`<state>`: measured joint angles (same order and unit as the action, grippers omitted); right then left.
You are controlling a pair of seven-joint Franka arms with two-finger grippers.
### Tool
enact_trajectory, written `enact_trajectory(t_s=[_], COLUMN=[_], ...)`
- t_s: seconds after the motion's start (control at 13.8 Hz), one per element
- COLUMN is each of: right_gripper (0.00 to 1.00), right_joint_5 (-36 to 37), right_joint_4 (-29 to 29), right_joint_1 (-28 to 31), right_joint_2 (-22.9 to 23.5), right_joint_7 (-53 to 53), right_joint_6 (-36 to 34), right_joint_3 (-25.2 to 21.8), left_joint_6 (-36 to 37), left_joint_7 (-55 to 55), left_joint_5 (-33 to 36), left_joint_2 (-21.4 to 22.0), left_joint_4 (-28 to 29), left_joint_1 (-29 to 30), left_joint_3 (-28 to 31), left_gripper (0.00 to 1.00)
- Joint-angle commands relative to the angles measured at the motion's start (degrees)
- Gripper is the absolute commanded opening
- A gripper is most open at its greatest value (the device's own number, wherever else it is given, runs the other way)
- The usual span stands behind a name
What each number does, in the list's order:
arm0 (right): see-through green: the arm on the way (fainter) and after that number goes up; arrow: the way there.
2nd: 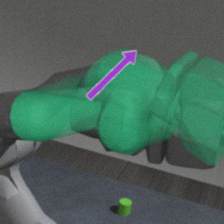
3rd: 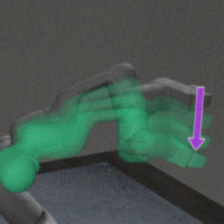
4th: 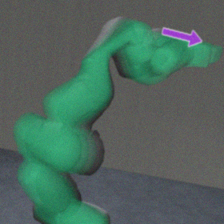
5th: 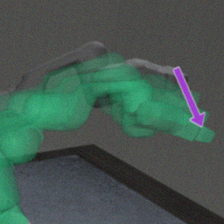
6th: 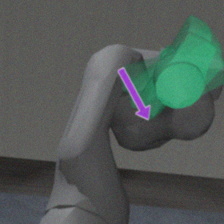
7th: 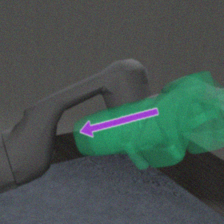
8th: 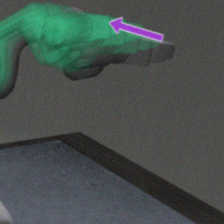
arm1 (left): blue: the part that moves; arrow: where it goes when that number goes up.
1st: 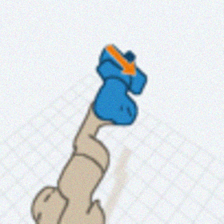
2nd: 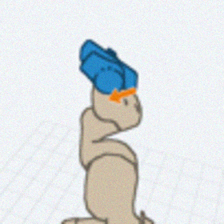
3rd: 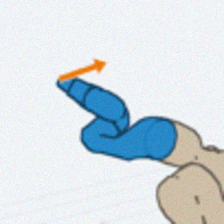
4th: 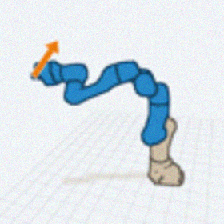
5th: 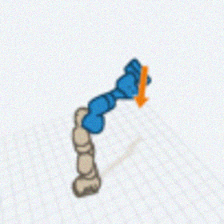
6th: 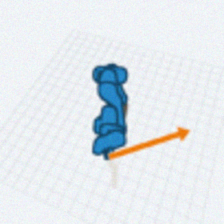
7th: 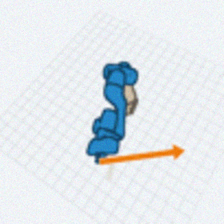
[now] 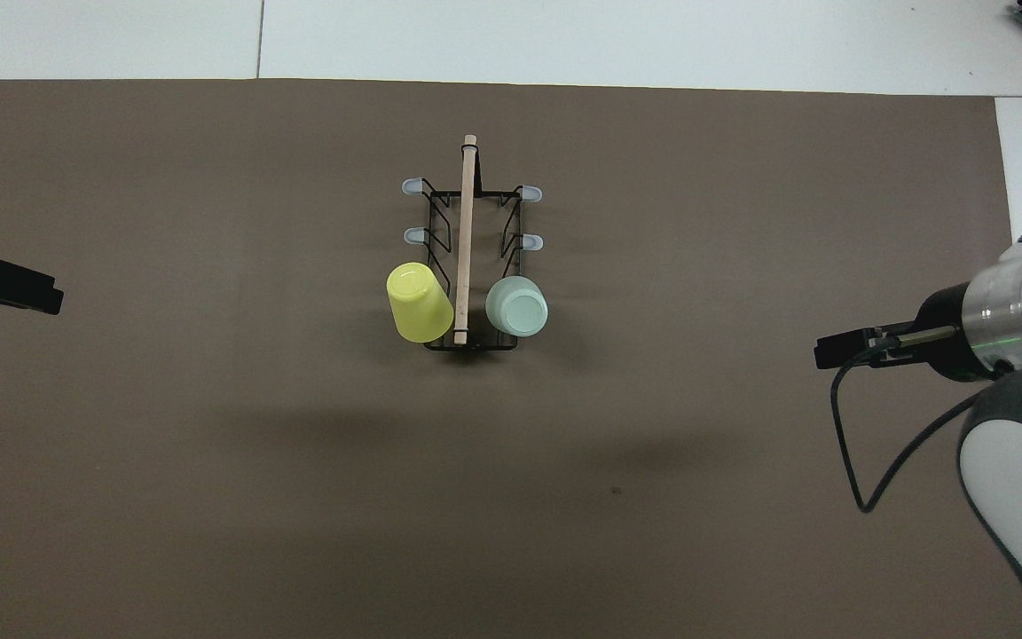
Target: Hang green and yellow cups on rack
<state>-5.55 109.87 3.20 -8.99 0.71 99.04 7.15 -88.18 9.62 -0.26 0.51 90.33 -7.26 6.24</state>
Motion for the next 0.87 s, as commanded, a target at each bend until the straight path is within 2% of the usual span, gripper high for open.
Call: enact_trajectory(t_s=[0.0,0.8], right_gripper=[1.0,1.0], right_joint_5=[1.51,1.51], right_joint_4=[0.34,-1.68], right_joint_1=[0.05,0.41], right_joint_2=[-0.33,-0.51], right_joint_7=[-2.2,-2.2], right_joint_6=[-0.07,-3.14], right_joint_3=[0.41,0.5], left_joint_6=[0.29,0.29], left_joint_7=[0.57,0.57], left_joint_5=[-0.27,-0.27], left_joint_2=[0.9,0.9], left_joint_4=[0.81,0.81], left_joint_1=[0.14,0.14], left_joint_3=[-0.09,-0.09], left_gripper=[1.0,1.0])
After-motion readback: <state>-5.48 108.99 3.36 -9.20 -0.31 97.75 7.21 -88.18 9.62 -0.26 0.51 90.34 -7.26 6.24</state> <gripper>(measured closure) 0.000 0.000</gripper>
